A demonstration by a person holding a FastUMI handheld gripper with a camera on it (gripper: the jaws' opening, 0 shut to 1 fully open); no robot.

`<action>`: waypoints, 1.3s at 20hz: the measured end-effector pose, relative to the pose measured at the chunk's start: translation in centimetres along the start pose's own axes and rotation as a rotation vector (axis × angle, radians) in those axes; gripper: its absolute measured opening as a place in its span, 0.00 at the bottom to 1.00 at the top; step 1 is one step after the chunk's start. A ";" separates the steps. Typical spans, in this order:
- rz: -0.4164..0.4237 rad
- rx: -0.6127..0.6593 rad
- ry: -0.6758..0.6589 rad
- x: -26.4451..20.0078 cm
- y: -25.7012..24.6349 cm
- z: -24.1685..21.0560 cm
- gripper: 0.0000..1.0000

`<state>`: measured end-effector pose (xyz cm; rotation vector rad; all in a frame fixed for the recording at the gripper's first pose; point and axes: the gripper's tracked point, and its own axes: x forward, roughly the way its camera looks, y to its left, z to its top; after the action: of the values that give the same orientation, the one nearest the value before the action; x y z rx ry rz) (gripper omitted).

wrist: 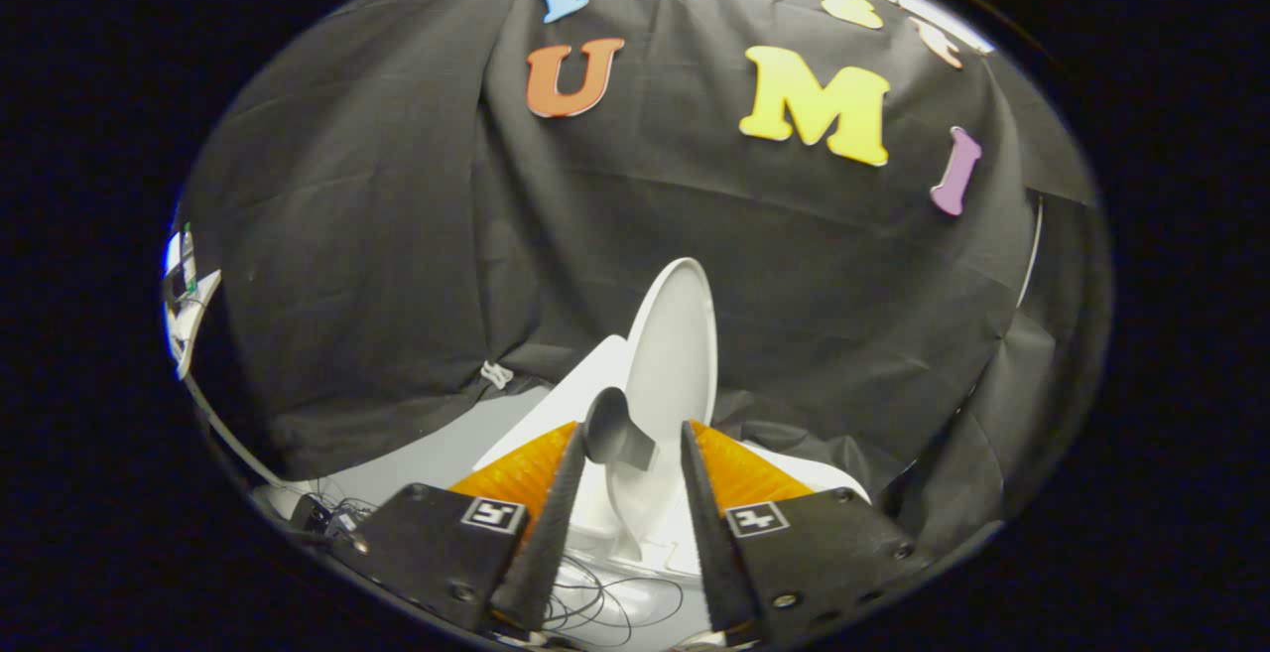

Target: Open the toilet lid.

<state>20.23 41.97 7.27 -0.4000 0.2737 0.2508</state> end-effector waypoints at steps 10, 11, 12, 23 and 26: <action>-0.112 0.034 -0.175 -11.3 -10.7 -6.4 0.78; -0.117 0.044 -0.184 -12.3 -11.5 -7.1 0.79; -0.124 0.054 -0.196 -13.4 -12.3 -7.7 0.79; -0.235 0.123 -0.283 -22.4 -19.1 -17.2 0.95; -0.241 0.167 -0.283 -23.7 -21.0 -19.7 0.95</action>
<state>0.10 10.70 4.41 -0.2256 -0.0326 0.0452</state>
